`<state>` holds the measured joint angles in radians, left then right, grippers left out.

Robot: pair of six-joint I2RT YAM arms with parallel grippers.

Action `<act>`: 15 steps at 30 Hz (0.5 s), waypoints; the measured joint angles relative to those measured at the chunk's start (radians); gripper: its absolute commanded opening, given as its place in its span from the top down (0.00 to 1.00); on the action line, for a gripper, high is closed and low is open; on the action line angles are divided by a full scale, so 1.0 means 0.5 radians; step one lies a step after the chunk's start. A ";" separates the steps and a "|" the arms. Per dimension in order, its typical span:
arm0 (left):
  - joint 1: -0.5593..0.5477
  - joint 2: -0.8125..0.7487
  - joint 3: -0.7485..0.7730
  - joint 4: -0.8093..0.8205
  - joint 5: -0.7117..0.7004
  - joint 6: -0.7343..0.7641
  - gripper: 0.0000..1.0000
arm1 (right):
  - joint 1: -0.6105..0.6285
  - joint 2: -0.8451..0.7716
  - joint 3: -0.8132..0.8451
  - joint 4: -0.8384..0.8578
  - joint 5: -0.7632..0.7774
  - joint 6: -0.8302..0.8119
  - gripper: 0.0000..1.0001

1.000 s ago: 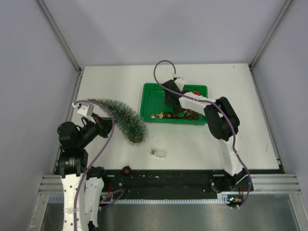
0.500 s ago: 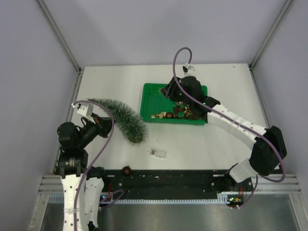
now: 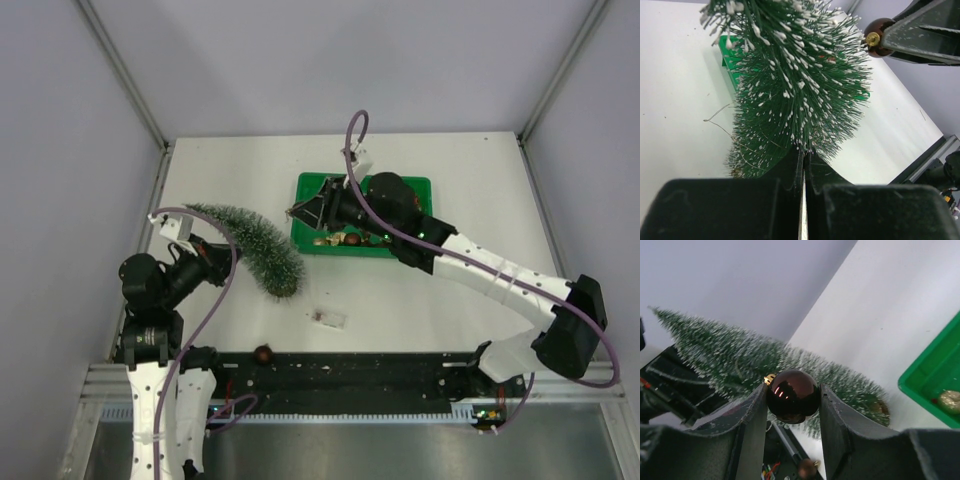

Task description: Decorate the small christmas tree

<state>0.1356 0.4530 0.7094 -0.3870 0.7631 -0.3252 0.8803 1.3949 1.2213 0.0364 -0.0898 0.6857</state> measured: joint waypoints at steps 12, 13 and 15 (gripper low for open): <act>0.000 0.000 -0.014 0.027 0.014 -0.025 1.00 | 0.256 0.079 0.217 -0.057 -0.066 -0.142 0.77; 0.000 0.000 -0.015 0.031 0.015 -0.025 1.00 | 0.264 0.092 0.233 -0.063 -0.064 -0.153 0.77; 0.000 0.000 -0.021 0.041 0.017 -0.025 1.00 | 0.265 0.121 0.262 -0.070 -0.063 -0.172 0.78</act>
<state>0.1356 0.4530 0.6991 -0.3664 0.7715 -0.3378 1.0126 1.4555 1.3521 0.0013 -0.1211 0.5995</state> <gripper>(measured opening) 0.019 0.403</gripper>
